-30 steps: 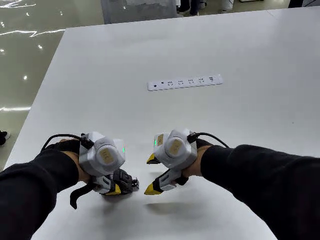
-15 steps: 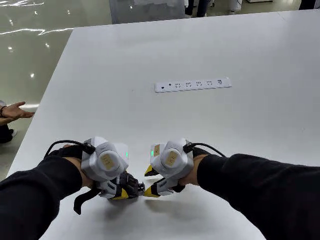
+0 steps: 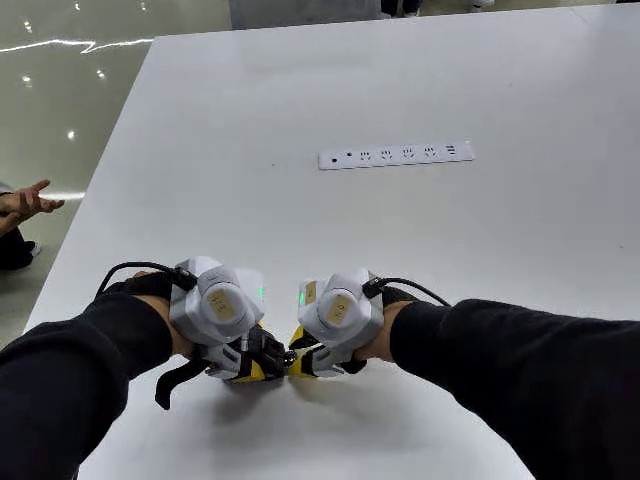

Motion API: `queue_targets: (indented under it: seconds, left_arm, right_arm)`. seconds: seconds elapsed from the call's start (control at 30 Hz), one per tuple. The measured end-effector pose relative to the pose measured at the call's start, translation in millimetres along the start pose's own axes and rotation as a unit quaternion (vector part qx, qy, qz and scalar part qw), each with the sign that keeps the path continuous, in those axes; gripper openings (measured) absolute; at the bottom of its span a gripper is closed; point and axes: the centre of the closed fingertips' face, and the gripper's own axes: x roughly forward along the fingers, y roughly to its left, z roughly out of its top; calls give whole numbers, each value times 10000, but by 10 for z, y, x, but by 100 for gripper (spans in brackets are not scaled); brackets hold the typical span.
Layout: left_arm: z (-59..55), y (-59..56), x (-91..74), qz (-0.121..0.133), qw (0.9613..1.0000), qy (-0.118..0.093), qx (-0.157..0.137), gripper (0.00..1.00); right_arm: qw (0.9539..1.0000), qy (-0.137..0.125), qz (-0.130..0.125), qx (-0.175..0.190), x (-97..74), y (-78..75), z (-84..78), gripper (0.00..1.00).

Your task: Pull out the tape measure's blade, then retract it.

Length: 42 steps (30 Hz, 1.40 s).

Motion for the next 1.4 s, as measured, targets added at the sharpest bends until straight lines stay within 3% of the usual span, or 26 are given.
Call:
queue_targets:
  seconds: [0.17,0.37,0.63,1.4]
  left_arm:
    - [1,-3,3,10,10000,8,4,30]
    - [-5,-5,-18,66,9999,-112,13,30]
    - [-12,-3,-21,54,9999,-142,48,30]
    - [-11,12,-17,65,9998,-155,-80,30]
  right_arm:
    - [10000,11,-50,-9,10,1,-23,11]
    - [9998,-190,-87,63,-23,-5,-58,10]
    - [9998,-91,-106,-111,-37,2,-67,10]
    - [9994,-94,-131,306,-198,-36,-235,9]
